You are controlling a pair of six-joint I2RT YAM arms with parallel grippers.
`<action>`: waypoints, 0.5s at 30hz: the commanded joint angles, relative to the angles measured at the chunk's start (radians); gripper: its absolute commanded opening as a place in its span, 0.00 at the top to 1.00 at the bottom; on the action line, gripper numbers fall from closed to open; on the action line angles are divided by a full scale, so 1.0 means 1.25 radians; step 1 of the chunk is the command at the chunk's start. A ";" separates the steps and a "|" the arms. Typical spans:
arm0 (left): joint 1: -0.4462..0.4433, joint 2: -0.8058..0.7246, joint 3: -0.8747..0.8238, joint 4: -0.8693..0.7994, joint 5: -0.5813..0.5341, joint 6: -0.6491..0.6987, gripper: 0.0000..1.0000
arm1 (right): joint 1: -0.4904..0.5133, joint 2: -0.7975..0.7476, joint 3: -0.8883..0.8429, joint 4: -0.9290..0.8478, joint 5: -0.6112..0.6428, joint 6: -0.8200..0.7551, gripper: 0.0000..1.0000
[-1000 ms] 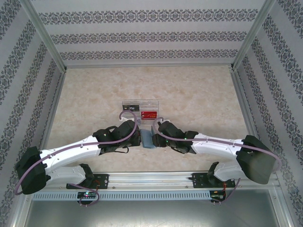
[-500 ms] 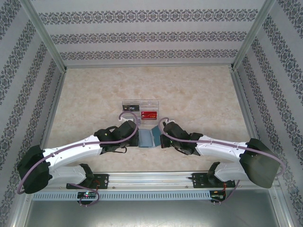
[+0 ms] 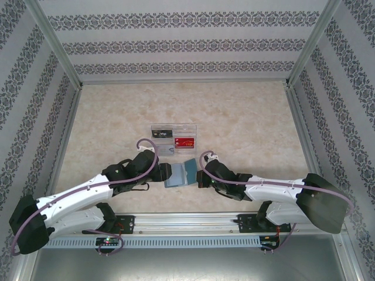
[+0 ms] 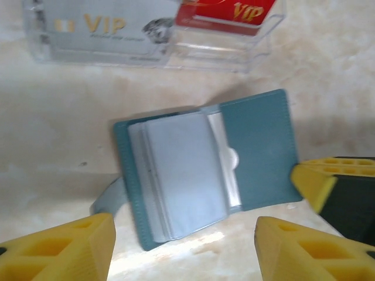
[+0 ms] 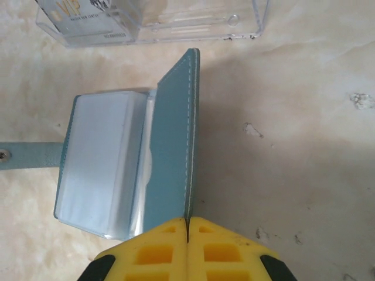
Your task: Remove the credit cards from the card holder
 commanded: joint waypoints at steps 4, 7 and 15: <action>-0.028 0.016 0.058 -0.050 -0.077 -0.018 0.41 | 0.024 -0.020 -0.004 0.022 0.062 0.026 1.00; -0.027 0.036 0.010 0.063 0.001 -0.040 0.45 | 0.026 -0.031 -0.009 0.020 0.077 0.030 1.00; -0.051 0.207 -0.026 0.247 0.074 -0.086 0.47 | 0.030 -0.031 -0.016 0.026 0.077 0.030 1.00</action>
